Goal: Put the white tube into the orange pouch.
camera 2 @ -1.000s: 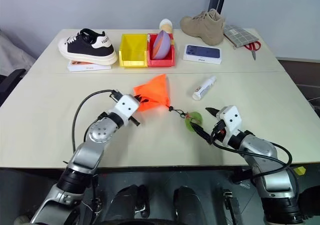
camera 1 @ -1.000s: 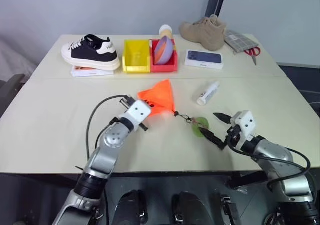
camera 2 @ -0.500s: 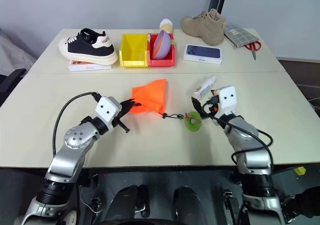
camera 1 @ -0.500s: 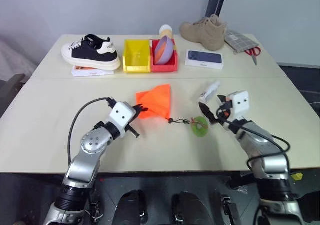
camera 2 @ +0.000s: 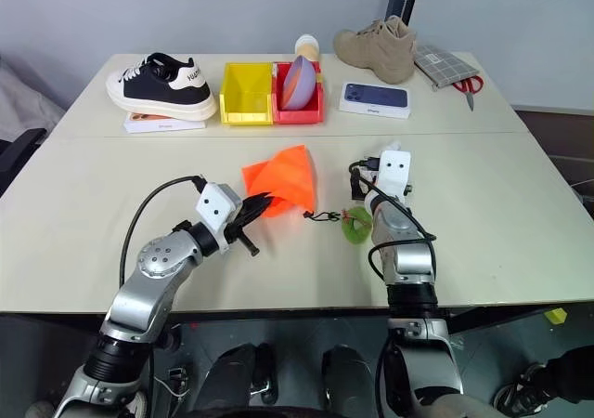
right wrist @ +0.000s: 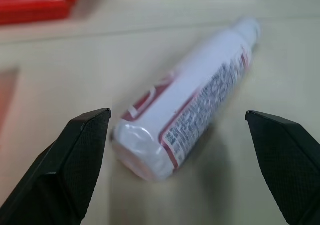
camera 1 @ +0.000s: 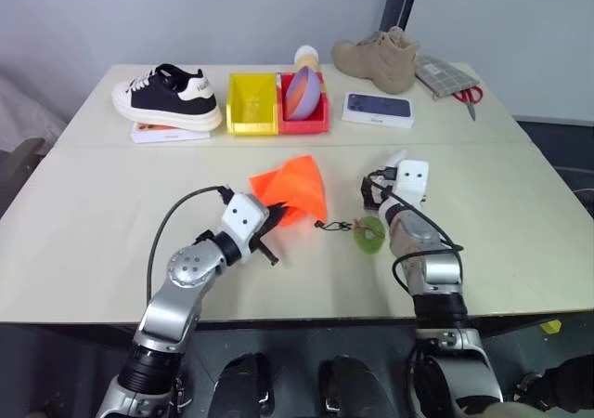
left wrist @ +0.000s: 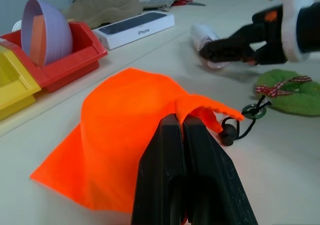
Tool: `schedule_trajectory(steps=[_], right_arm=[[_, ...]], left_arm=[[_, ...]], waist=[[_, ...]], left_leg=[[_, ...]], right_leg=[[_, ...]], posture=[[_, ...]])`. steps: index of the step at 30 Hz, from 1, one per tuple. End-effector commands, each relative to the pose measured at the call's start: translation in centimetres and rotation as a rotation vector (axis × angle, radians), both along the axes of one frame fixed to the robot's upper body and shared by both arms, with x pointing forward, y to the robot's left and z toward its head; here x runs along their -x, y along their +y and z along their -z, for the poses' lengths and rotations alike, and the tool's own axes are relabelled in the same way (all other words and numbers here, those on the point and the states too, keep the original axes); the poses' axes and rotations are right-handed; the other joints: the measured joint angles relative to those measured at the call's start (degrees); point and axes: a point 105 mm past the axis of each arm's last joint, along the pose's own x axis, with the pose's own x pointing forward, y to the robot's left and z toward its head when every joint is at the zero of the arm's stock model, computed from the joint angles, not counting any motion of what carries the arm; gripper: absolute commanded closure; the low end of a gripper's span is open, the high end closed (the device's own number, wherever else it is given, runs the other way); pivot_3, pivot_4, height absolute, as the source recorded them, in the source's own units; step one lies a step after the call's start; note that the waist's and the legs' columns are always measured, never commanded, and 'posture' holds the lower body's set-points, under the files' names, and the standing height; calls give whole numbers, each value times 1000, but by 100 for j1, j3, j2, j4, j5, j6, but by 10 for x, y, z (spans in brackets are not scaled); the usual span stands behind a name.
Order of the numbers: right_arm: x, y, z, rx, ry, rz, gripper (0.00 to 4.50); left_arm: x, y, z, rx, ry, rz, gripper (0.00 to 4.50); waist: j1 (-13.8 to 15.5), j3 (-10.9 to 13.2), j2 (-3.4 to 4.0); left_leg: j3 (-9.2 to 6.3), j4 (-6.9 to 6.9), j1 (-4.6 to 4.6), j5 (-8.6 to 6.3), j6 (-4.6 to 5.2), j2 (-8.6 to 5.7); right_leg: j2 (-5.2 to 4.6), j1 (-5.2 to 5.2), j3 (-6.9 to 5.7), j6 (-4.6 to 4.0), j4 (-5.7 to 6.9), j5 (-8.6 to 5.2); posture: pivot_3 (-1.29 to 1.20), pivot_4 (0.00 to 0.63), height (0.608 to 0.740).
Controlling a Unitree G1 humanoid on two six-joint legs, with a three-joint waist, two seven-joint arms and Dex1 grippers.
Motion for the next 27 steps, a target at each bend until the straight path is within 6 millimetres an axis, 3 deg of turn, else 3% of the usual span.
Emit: schedule_trajectory(steps=[1,7,13,19,23,27], right_arm=[[-9,2,-14,-3,-52,30,0],[-14,-5,-9,-9,-47,110,0],[-12,-3,-16,11,-92,93,2752],[4,-9,-36,119,-195,3,2752],[43,-2,-66,164,-342,-300,2752],[88,11,-70,163,-319,-617,2752]], left_arm=[[1,-2,-13,20,-40,17,4477],[1,-4,-12,20,-40,21,4477],[2,-5,-12,24,-38,21,4500],[-1,-5,-13,63,-16,24,4500],[-5,-9,-15,109,26,39,4500],[-6,-14,-16,154,75,67,4500]], waist=[[-5,0,0],[0,0,0],[-20,0,1],[-3,2,4],[44,6,10],[6,6,9]], left_leg=[[0,0,0,0,0,0],[1,0,0,2,-4,0],[2,-3,0,2,-5,1],[2,-6,-3,3,-6,0],[-1,-4,-8,2,-4,-4],[-2,-7,-3,-15,23,-2]], right_leg=[[0,0,0,0,0,0],[0,-1,0,1,2,0],[0,-3,2,1,2,1],[-2,-7,2,3,1,0],[-5,-7,0,10,-1,-6],[-3,-3,2,11,-3,-5]], posture=[[0,150,740],[0,150,740],[0,150,740],[0,150,740],[0,150,740],[0,150,740]])
